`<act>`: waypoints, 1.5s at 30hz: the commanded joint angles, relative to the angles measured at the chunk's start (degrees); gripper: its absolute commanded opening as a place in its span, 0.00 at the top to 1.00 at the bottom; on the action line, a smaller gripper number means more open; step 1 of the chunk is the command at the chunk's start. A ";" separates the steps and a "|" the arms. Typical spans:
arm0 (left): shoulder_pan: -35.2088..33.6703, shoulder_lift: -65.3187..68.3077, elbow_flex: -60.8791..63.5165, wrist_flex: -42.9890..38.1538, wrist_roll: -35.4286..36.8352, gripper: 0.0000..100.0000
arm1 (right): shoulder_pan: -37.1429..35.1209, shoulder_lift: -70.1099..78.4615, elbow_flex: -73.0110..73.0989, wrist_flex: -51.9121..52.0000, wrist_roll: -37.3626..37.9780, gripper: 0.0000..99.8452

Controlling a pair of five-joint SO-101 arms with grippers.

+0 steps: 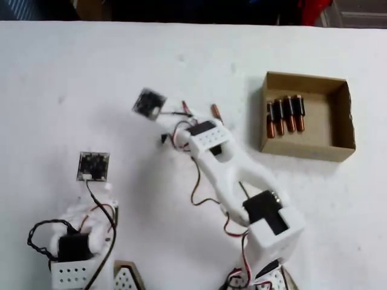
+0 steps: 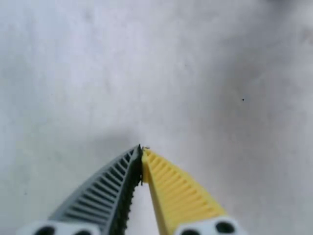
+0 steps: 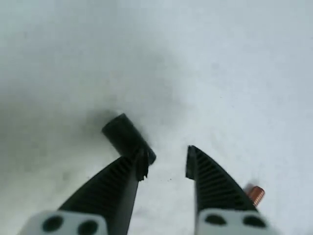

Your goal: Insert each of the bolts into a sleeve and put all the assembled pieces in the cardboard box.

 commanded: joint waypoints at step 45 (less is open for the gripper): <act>-0.75 -0.22 0.44 -2.55 -4.04 0.98 | -2.24 14.02 -14.42 12.70 21.80 0.93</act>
